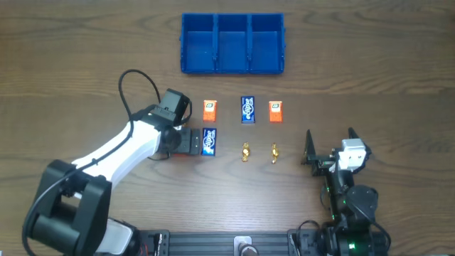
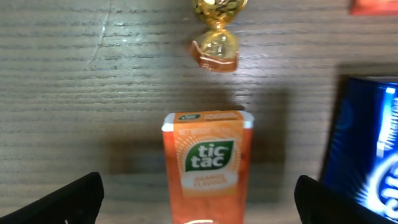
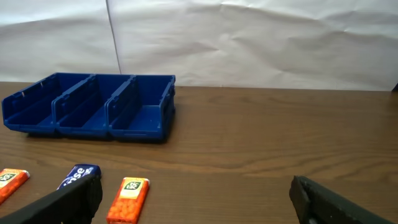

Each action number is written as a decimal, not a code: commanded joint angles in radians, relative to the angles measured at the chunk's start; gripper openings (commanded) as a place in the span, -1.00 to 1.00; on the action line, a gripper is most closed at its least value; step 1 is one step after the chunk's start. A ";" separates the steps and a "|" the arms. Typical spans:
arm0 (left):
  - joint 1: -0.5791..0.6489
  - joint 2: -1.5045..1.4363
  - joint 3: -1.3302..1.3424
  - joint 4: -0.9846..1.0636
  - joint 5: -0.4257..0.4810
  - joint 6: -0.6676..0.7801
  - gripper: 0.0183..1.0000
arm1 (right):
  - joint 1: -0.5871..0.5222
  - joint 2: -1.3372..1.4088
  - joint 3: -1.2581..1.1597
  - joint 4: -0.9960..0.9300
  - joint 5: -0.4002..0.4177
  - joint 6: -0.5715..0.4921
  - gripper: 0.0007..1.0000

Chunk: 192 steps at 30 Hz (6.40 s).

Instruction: Sort Candies Into Trays

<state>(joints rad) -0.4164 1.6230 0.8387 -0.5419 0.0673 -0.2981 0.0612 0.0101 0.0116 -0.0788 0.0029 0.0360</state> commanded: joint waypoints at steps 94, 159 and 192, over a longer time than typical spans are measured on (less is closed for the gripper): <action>-0.147 0.362 0.432 -0.023 -0.067 -0.188 0.60 | 0.000 -0.007 -0.004 -0.005 -0.005 -0.011 1.00; -0.449 0.581 1.187 -0.343 -0.156 -0.393 0.59 | 0.000 -0.007 -0.004 -0.005 -0.005 -0.011 1.00; -0.493 0.787 1.070 -0.186 -0.179 -0.458 -0.23 | 0.000 -0.007 -0.004 -0.005 -0.005 -0.011 1.00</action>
<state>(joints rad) -0.9161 2.3695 1.8931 -0.7250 -0.1020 -0.7464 0.0612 0.0101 0.0116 -0.0788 -0.0010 0.0360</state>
